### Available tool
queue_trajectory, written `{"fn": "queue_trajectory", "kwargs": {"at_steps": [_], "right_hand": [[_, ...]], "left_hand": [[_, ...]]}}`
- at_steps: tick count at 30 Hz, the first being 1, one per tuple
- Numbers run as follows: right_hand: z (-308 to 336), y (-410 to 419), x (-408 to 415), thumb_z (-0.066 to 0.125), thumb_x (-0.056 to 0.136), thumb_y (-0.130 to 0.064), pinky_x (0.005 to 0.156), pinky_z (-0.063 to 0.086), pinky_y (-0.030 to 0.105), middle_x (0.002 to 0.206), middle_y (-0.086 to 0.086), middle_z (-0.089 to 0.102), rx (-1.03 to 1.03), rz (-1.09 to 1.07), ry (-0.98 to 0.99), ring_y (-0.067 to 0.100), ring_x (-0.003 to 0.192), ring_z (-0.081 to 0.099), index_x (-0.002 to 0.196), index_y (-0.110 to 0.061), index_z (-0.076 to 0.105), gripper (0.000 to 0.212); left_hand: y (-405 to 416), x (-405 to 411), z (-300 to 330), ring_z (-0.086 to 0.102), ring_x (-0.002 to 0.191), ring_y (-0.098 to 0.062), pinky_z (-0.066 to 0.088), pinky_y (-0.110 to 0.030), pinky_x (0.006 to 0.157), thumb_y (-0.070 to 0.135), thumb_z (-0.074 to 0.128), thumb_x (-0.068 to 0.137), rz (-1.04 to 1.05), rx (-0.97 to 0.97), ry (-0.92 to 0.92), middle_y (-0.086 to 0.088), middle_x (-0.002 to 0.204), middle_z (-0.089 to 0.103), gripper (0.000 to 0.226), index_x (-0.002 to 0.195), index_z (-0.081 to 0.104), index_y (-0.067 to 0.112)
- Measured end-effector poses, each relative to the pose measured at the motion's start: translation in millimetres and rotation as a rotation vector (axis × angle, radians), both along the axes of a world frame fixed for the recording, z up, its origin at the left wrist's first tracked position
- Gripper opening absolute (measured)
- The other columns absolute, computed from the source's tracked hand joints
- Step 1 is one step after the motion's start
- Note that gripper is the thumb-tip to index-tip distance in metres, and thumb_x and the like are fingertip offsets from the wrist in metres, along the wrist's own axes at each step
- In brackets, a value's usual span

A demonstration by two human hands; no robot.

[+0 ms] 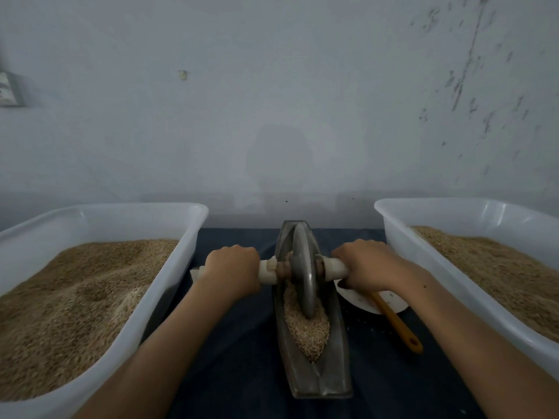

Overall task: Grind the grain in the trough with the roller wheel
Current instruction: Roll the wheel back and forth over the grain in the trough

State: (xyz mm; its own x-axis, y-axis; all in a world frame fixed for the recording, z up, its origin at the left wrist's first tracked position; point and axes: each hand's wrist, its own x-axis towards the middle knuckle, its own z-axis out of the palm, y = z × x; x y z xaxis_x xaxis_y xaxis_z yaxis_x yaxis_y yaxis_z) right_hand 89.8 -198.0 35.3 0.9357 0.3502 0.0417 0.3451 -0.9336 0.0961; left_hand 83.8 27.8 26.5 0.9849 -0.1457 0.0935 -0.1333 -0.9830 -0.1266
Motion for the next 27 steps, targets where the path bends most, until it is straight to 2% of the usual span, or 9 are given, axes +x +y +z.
{"fn": "queue_trajectory", "kwargs": {"at_steps": [3, 6, 9, 12, 16, 19, 23, 25, 27], "right_hand": [[5, -1, -1, 0.069, 0.083, -0.030, 0.056, 0.036, 0.023, 0.099, -0.004, 0.065, -0.018, 0.010, 0.093, 0.013, 0.083, 0.059, 0.111, -0.030, 0.061, 0.030], [4, 0, -1, 0.068, 0.083, -0.030, 0.056, 0.035, 0.023, 0.099, -0.004, 0.065, -0.026, 0.006, 0.068, 0.013, 0.082, 0.058, 0.112, -0.031, 0.061, 0.029], [-4, 2, 1, 0.061, 0.086, -0.027, 0.064, 0.037, 0.029, 0.098, -0.003, 0.065, 0.009, -0.008, -0.086, 0.017, 0.086, 0.060, 0.101, -0.032, 0.058, 0.016], [-15, 4, 5, 0.054, 0.089, -0.022, 0.065, 0.034, 0.031, 0.096, -0.002, 0.064, 0.070, -0.023, -0.298, 0.023, 0.088, 0.061, 0.095, -0.028, 0.050, 0.009], [-19, 5, 5, 0.053, 0.090, -0.022, 0.065, 0.033, 0.032, 0.095, -0.002, 0.064, 0.088, -0.029, -0.340, 0.023, 0.089, 0.061, 0.098, -0.026, 0.050, 0.009], [-10, 4, 1, 0.056, 0.088, -0.023, 0.067, 0.036, 0.030, 0.095, -0.002, 0.063, 0.039, -0.004, -0.230, 0.021, 0.089, 0.061, 0.093, -0.028, 0.052, 0.007], [7, 5, -6, 0.065, 0.084, -0.026, 0.060, 0.035, 0.026, 0.089, -0.005, 0.059, -0.057, 0.008, -0.016, 0.015, 0.080, 0.056, 0.104, -0.029, 0.060, 0.021], [10, 4, -7, 0.067, 0.083, -0.028, 0.056, 0.034, 0.024, 0.085, -0.007, 0.056, -0.079, 0.010, 0.033, 0.013, 0.077, 0.055, 0.105, -0.028, 0.060, 0.023], [10, 4, -7, 0.067, 0.083, -0.029, 0.060, 0.038, 0.025, 0.088, -0.006, 0.060, -0.082, 0.005, 0.045, 0.014, 0.080, 0.058, 0.106, -0.029, 0.061, 0.024]], "left_hand": [[1, 0, 3, 0.052, 0.078, -0.015, 0.042, -0.029, 0.071, 0.034, 0.067, 0.080, 0.005, 0.002, 0.114, 0.004, 0.080, 0.049, 0.033, 0.106, 0.056, 0.018], [2, 1, 3, 0.053, 0.077, -0.015, 0.042, -0.029, 0.071, 0.034, 0.067, 0.080, 0.016, -0.006, 0.117, 0.006, 0.076, 0.048, 0.033, 0.106, 0.056, 0.018], [0, 1, -1, 0.053, 0.079, -0.015, 0.041, -0.028, 0.071, 0.032, 0.063, 0.084, 0.032, -0.032, 0.017, 0.004, 0.083, 0.053, 0.025, 0.103, 0.057, 0.018], [-4, -1, -6, 0.057, 0.084, -0.017, 0.039, -0.029, 0.071, 0.028, 0.056, 0.089, 0.039, -0.071, -0.165, 0.001, 0.095, 0.060, 0.015, 0.102, 0.055, 0.020], [-3, -1, -10, 0.056, 0.083, -0.016, 0.038, -0.028, 0.069, 0.030, 0.055, 0.090, 0.001, -0.074, -0.252, 0.001, 0.098, 0.062, 0.016, 0.103, 0.053, 0.021], [1, 3, -8, 0.060, 0.087, -0.018, 0.041, -0.028, 0.071, 0.029, 0.060, 0.087, 0.000, -0.056, -0.113, 0.000, 0.096, 0.062, 0.020, 0.104, 0.057, 0.019], [7, 7, -3, 0.054, 0.078, -0.015, 0.046, -0.030, 0.073, 0.032, 0.068, 0.078, -0.002, -0.066, 0.144, 0.006, 0.078, 0.051, 0.031, 0.104, 0.058, 0.019], [8, 7, -2, 0.054, 0.078, -0.015, 0.047, -0.030, 0.075, 0.033, 0.070, 0.076, -0.011, -0.070, 0.184, 0.007, 0.074, 0.048, 0.034, 0.104, 0.057, 0.019], [8, 8, -2, 0.054, 0.078, -0.015, 0.046, -0.030, 0.074, 0.034, 0.070, 0.076, -0.010, -0.065, 0.176, 0.008, 0.072, 0.046, 0.035, 0.105, 0.057, 0.019]]}}
